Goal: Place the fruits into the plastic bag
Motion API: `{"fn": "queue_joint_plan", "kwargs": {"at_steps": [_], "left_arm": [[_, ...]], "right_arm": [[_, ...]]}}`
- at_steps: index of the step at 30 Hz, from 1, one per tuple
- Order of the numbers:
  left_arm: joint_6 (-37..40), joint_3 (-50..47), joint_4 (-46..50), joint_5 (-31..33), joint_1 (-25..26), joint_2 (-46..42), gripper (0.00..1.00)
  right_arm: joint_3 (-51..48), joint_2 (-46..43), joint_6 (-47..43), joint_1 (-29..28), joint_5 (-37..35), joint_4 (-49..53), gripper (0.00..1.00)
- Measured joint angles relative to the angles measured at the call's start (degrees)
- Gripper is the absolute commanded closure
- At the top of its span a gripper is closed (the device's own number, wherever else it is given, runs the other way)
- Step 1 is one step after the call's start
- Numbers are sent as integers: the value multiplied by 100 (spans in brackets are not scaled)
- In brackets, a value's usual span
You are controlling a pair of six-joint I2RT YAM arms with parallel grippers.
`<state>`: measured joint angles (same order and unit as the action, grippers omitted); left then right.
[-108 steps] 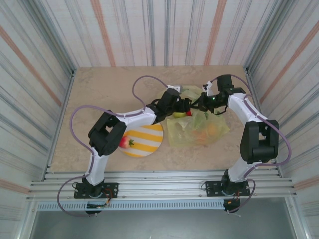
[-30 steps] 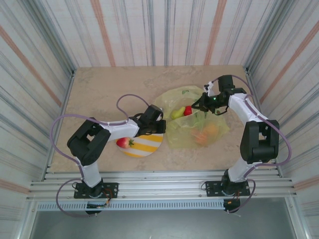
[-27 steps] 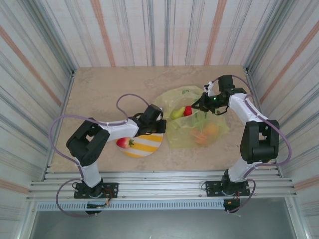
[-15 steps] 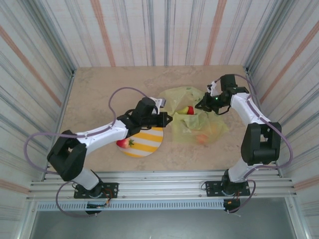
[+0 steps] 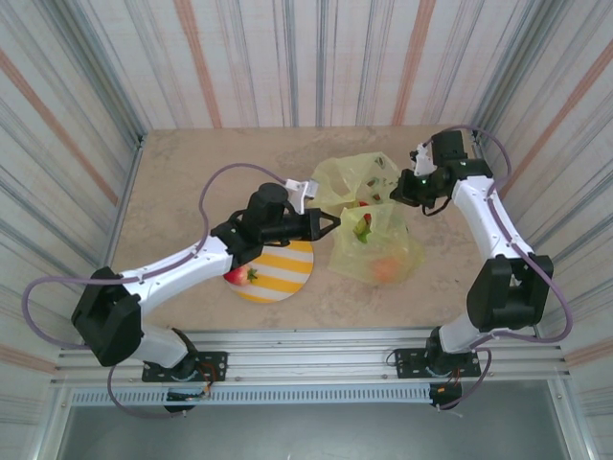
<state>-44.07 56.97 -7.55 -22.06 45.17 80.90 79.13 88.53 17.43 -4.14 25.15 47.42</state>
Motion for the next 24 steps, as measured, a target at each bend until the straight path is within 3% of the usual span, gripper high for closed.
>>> {"fn": "queue_joint_plan", "kwargs": {"at_steps": [5, 9, 17, 21, 24], "left_arm": [[28, -348, 181, 286, -170, -7, 100], [125, -621, 455, 601, -195, -9, 99], [525, -966, 1014, 1045, -245, -476, 49], [839, -975, 1373, 1126, -393, -1016, 33], [1058, -975, 1707, 1147, -557, -1478, 27]], "right_arm": [[210, 190, -15, -232, -533, 87, 100], [284, 297, -17, -315, -538, 66, 100], [286, 463, -17, -302, 55, 20, 100], [286, 507, -17, -302, 262, 13, 100], [286, 516, -17, -302, 365, -24, 100]]}}
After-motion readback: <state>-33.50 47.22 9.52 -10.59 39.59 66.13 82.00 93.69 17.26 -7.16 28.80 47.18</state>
